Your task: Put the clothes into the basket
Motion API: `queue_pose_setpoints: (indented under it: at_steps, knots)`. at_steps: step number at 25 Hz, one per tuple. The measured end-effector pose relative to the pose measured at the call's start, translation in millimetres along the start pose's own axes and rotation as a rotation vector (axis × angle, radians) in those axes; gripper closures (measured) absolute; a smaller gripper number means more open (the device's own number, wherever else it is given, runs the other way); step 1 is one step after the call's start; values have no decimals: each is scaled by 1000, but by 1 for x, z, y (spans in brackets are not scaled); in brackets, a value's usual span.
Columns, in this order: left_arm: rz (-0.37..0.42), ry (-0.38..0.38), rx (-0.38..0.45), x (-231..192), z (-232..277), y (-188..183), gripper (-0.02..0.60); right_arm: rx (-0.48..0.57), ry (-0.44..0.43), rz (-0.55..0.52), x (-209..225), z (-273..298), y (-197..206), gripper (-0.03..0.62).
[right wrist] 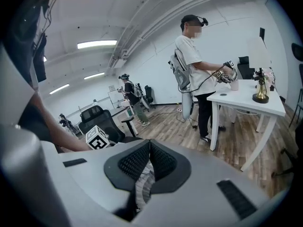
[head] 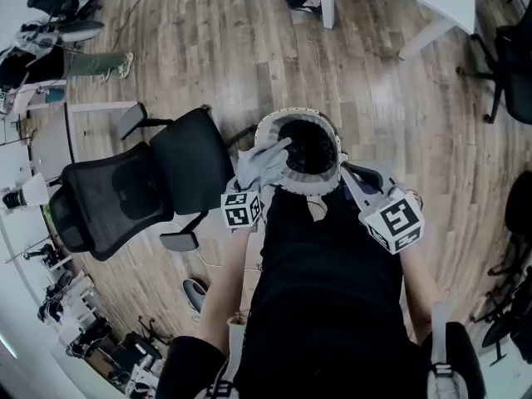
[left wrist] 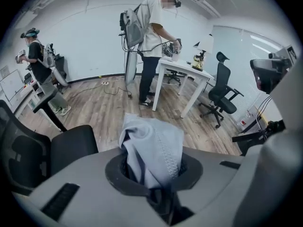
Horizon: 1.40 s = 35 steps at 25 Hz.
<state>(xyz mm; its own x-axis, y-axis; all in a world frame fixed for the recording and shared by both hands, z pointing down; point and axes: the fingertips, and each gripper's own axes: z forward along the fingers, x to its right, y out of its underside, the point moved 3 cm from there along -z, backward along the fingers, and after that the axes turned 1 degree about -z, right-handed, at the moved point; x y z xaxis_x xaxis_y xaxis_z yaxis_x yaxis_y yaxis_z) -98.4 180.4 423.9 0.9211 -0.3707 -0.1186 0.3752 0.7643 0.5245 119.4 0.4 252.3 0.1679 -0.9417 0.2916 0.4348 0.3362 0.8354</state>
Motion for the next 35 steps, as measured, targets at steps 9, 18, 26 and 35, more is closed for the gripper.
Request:
queue_pose_setpoints:
  at_steps: [9, 18, 26, 35]
  knots:
    - [159, 81, -127, 21, 90, -1, 503, -46, 48, 119, 7, 17, 44, 579]
    - [197, 81, -219, 4, 219, 31, 503, -121, 118, 245, 17, 54, 116, 578]
    - [207, 105, -288, -11, 335, 81, 503, -156, 134, 293, 30, 110, 181, 579]
    - [214, 61, -339, -41, 417, 110, 502, -198, 148, 361, 32, 151, 218, 577]
